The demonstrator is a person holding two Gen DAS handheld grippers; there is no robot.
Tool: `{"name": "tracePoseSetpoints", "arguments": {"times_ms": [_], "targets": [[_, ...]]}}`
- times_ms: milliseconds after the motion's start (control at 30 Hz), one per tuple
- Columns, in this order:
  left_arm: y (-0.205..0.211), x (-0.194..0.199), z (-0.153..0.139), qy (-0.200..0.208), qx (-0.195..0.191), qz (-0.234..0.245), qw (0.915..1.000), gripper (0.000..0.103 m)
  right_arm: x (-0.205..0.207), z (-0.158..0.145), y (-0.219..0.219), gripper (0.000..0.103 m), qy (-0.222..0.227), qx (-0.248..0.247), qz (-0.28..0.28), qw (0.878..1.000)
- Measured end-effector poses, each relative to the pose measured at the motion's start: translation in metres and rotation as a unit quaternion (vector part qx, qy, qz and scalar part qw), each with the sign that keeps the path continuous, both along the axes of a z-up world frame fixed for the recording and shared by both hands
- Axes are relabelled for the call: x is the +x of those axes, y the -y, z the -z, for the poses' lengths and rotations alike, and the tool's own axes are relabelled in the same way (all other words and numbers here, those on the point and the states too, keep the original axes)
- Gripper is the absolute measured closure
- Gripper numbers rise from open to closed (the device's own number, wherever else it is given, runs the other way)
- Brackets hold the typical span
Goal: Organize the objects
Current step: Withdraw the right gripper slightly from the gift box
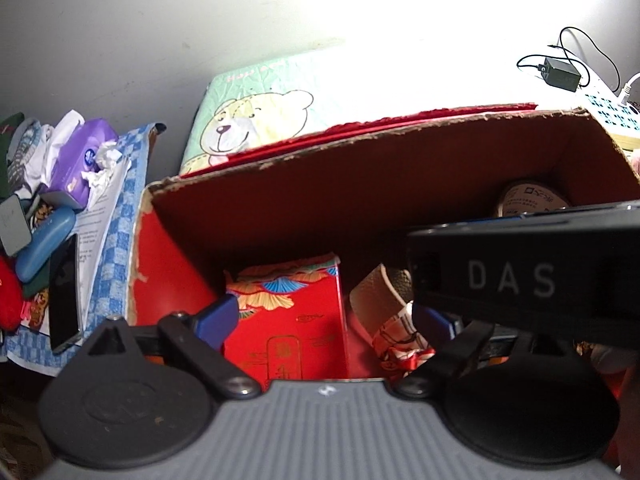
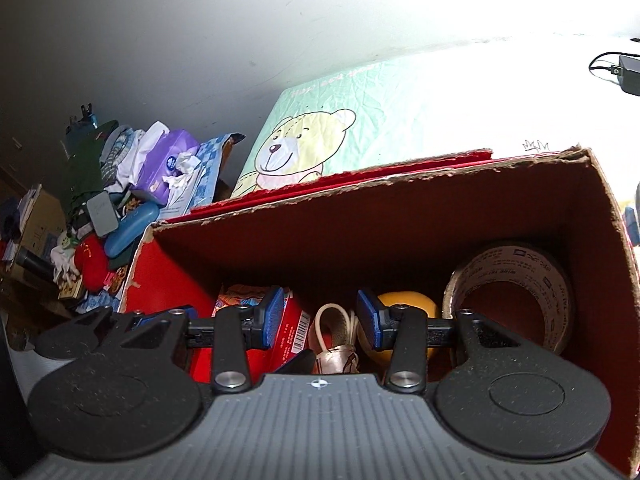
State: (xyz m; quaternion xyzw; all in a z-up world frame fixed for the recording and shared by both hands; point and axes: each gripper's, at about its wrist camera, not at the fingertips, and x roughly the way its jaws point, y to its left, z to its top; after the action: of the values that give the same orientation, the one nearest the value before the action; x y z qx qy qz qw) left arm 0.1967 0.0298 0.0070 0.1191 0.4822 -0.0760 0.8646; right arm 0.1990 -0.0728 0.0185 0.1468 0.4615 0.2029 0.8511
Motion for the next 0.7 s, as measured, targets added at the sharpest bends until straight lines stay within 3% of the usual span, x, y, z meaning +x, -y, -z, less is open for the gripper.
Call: {"name": "tracePoseSetpoints", "arguments": {"times_ms": [700], "targets": [[-0.0013,0.0027,0.0023,-0.003,0.002,0.001,1.0,0.005,-0.0054,-0.002,0.0019,0.058,0.015,-0.024,0.039,0.999]]}}
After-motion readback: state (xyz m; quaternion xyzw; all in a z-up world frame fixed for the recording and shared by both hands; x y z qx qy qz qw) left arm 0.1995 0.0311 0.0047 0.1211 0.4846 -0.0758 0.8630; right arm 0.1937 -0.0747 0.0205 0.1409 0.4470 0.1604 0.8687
